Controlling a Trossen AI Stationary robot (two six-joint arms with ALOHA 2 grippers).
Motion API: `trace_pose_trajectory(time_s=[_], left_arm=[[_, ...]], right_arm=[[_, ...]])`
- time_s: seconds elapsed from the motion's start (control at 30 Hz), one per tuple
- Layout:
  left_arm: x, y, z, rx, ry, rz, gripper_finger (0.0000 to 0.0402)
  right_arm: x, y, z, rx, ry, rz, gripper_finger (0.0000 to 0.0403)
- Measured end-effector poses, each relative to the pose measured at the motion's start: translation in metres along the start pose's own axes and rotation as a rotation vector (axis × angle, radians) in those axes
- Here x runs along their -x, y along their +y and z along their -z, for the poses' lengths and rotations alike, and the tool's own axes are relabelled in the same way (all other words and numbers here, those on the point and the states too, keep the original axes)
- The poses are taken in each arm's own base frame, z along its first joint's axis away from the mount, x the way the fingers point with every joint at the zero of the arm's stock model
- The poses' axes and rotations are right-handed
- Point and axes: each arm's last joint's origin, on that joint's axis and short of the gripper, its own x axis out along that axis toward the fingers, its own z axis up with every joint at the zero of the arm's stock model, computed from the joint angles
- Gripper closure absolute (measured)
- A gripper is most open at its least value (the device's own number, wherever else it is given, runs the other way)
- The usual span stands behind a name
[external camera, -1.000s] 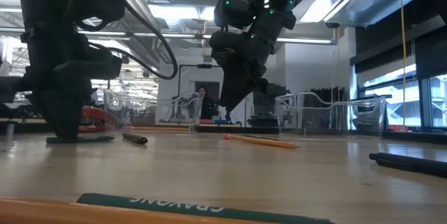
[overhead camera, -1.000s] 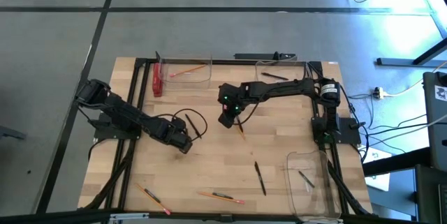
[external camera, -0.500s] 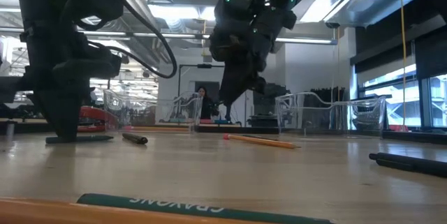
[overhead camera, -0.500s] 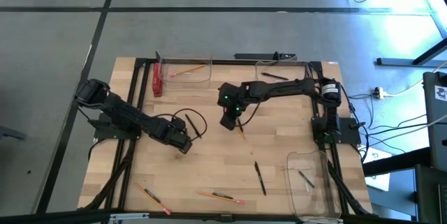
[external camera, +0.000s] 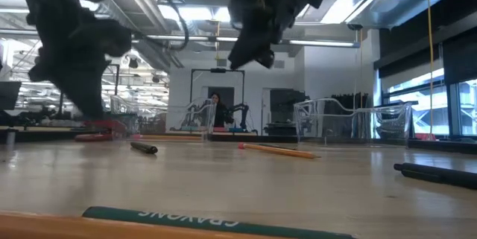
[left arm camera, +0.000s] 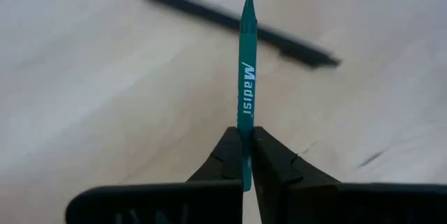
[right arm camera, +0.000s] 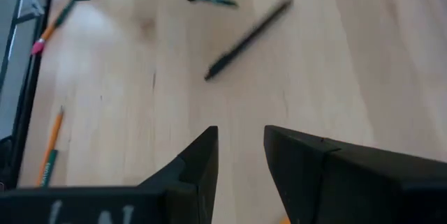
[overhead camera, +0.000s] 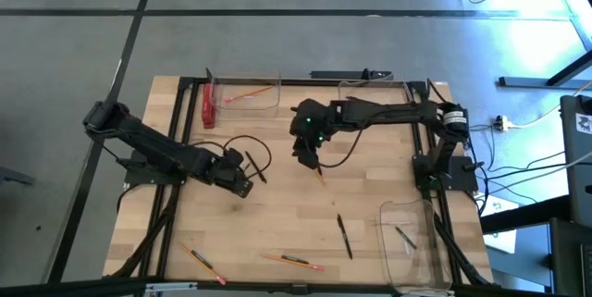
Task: Sort crayons/erasers/pens/pencils in bins
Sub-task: Put the top left green crayon into the bottom transparent bin
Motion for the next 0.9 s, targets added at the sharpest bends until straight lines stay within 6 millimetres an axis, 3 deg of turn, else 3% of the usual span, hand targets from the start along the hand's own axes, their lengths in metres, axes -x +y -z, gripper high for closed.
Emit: trace_pose_trajectory(time_s=[0.23,0.47,0.9], left_arm=[[0.03,-0.005,-0.015,-0.147,-0.148,0.092,0.0401],[0.048,-0.015,-0.025,-0.28,-0.216,0.132,0.0401],[0.054,-0.02,-0.032,-0.287,-0.276,0.144,0.0401]], right_arm=[[0.006,0.01,-0.011,0.252,-0.112,-0.017,0.0283],[0.007,0.012,-0.017,0.297,-0.179,-0.015,0.0283],[0.008,0.016,-0.022,0.38,-0.234,-0.111,0.0282]])
